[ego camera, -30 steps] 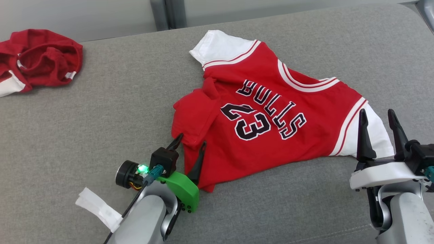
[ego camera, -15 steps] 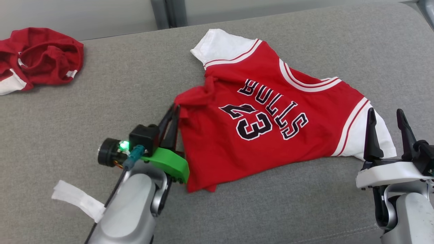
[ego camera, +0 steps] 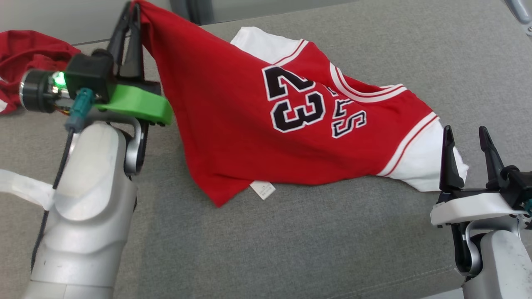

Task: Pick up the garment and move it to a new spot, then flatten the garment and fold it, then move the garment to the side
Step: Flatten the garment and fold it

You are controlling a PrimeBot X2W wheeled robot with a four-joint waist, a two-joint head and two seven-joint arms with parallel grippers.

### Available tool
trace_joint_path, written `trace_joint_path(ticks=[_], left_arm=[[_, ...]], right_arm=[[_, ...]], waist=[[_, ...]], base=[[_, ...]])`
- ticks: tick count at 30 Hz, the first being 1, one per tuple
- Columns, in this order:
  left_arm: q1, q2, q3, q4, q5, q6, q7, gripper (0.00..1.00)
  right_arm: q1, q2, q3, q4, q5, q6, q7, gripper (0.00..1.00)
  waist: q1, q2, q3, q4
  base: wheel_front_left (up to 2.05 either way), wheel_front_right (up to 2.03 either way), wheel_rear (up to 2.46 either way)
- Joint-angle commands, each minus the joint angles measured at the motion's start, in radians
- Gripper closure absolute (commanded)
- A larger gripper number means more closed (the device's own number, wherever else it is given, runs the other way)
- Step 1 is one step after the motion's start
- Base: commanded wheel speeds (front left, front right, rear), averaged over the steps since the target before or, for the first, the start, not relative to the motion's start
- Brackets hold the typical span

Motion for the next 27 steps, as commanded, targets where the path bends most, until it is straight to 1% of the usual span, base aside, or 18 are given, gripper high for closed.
trace_joint_path(ticks=[1,3,8,11,14,16,17,18,22,25,27], left_arm=[[-0.035,0.008,0.012,0.013,0.016,0.008,0.0,1.0],[-0.055,0.001,0.019,0.048,0.022,0.012,0.0,1.0],[-0.098,-0.018,0.02,0.138,0.032,0.004,0.0,1.0],[-0.11,-0.026,0.035,0.157,0.039,0.018,0.0,1.0],[-0.118,-0.031,0.06,0.154,0.046,0.041,0.0,1.0],[-0.113,-0.037,0.068,0.166,0.045,0.039,0.0,1.0],[-0.113,-0.039,0.069,0.166,0.048,0.034,0.0,0.31],[-0.106,-0.045,0.071,0.169,0.045,0.028,0.0,0.0],[-0.063,-0.058,0.079,0.179,0.03,0.013,0.0,0.0],[-0.023,-0.072,0.069,0.154,0.026,-0.002,0.0,0.0],[0.02,-0.081,0.052,0.126,0.024,-0.021,0.0,0.0]], right_arm=[[-0.015,-0.002,-0.002,-0.007,0.002,-0.001,-0.001,0.0],[-0.017,-0.002,-0.004,-0.007,-0.001,-0.001,-0.001,0.0],[-0.031,-0.002,0.007,-0.012,0.007,-0.001,-0.001,0.0],[-0.041,-0.002,0.013,-0.013,0.011,-0.001,-0.001,0.0],[-0.048,-0.001,0.024,-0.013,0.013,-0.001,-0.001,0.0],[-0.05,-0.002,0.028,-0.01,0.013,-0.001,-0.001,0.0],[-0.051,-0.002,0.029,-0.008,0.013,-0.001,-0.001,0.0],[-0.051,-0.002,0.027,-0.006,0.013,-0.001,-0.001,0.0],[-0.052,-0.002,0.022,-0.002,0.005,-0.001,-0.001,0.0],[-0.05,-0.002,0.015,0.001,-0.001,-0.001,-0.001,0.0],[-0.044,-0.002,0.014,0.002,-0.007,-0.001,-0.001,0.0]], waist=[[0.0,0.0,0.035,-0.039],[0.0,0.0,0.05,-0.056],[0.0,0.0,0.093,-0.093],[0.0,0.0,0.115,-0.105],[0.0,0.0,0.136,-0.112],[0.0,0.0,0.141,-0.112],[0.0,0.0,0.143,-0.11],[0.0,0.0,0.143,-0.105],[0.0,0.0,0.126,-0.074],[0.0,0.0,0.1,-0.041],[0.0,0.0,0.078,-0.014]], base=[[0.0,0.0,0.0],[0.0,0.0,0.0],[0.0,0.0,0.0],[0.0,0.0,0.0],[0.0,0.0,0.0],[0.0,0.0,0.0],[0.0,0.0,0.0],[0.0,0.0,0.0],[0.0,0.0,0.0],[0.0,0.0,0.0],[0.0,0.0,0.0]])
